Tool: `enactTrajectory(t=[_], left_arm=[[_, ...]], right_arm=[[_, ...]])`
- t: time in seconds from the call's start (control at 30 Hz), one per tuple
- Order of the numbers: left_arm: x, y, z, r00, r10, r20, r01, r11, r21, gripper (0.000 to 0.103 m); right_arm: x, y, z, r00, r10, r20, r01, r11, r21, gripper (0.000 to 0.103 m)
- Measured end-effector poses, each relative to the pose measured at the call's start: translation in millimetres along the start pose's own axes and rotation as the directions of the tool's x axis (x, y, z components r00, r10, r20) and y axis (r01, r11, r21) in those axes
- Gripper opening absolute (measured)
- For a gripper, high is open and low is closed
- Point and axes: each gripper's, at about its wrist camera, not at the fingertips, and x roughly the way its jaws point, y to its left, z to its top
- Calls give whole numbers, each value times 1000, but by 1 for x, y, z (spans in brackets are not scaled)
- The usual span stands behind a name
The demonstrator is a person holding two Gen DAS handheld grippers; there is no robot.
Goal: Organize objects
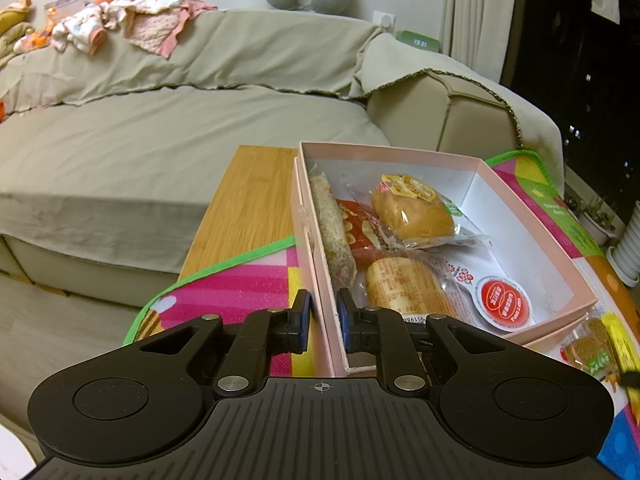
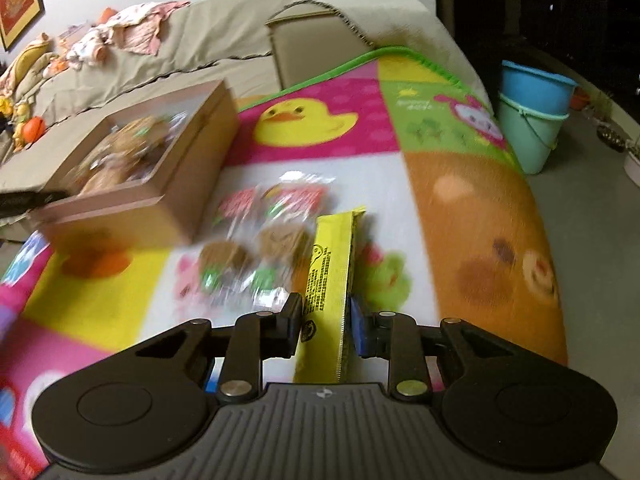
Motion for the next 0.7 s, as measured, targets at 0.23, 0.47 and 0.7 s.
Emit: enactTrajectory(t=[0.23,0.47,0.7], left_arm=[[0,0,0,1000,0,-1,0,1000,1,17],[0,0,-1,1000,-2,-1,2,1000,3,17],[0,2,0,1000,-3,-3,3,1000,1,17]], right_arm=[[-8,15,-11,999,-34,20,34,999,-15,32],[9,25,-1,994,-102,33,104,992,-68,42],[-8,28,-2,995,-100,26,102,991,-84,22]])
